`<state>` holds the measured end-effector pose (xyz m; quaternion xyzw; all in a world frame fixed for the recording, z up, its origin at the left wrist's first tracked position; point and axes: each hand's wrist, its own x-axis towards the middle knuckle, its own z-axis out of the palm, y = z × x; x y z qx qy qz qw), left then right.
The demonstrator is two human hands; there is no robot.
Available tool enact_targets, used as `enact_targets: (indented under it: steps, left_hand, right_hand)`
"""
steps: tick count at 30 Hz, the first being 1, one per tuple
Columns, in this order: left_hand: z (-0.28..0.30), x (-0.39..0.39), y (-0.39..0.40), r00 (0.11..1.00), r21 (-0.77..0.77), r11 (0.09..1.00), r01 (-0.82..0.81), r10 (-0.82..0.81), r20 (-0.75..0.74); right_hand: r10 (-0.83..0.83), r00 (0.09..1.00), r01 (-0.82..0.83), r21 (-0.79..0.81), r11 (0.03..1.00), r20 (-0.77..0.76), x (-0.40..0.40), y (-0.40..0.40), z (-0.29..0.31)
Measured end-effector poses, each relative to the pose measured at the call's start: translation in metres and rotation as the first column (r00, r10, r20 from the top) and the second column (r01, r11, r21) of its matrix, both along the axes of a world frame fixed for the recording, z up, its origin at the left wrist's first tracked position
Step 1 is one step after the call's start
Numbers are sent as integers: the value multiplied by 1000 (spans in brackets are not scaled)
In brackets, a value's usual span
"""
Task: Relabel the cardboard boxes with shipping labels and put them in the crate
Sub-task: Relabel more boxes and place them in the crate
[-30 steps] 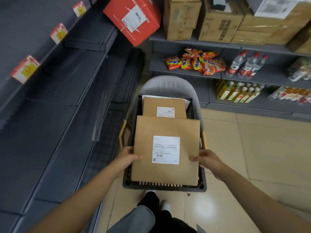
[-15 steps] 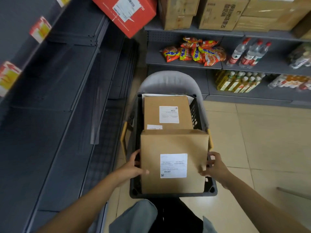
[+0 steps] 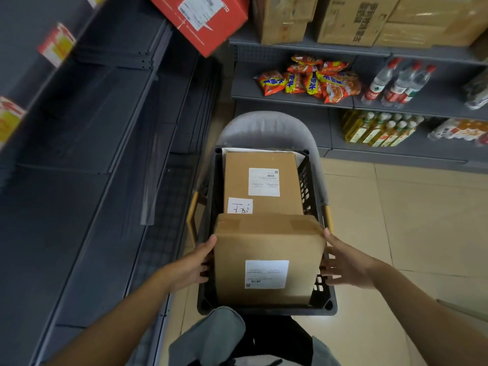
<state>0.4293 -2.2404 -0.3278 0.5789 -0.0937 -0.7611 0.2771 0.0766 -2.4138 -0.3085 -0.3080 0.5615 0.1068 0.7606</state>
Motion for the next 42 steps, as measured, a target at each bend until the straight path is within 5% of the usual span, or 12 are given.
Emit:
enact_targets:
  steps: [6,15,22,31,42]
  left_hand:
    - [-10,9,-3,996,-1,996,-85,85,-30]
    - [-20,-18,2,995,63,997,46,-52,86]
    - [-39,-52,-4,950,207,976,74,-132,283]
    - [-66,-66,-10,900,210,977,31,-119,419]
    - [-87,-67,-6,930,222,975,-12,-70,360]
  right_hand:
    - [101,994,-102,-16,995,-36,-3,-14,3]
    - [375,899,-392,-32,920,-226,10,9,-10]
    - [429,832,-492,-112,863,-354,32,36,-45]
    - [418,783,-557,-220,801,-461,36,40,-75]
    - [443,743,-615,-249,748,-502,39,44,-96]
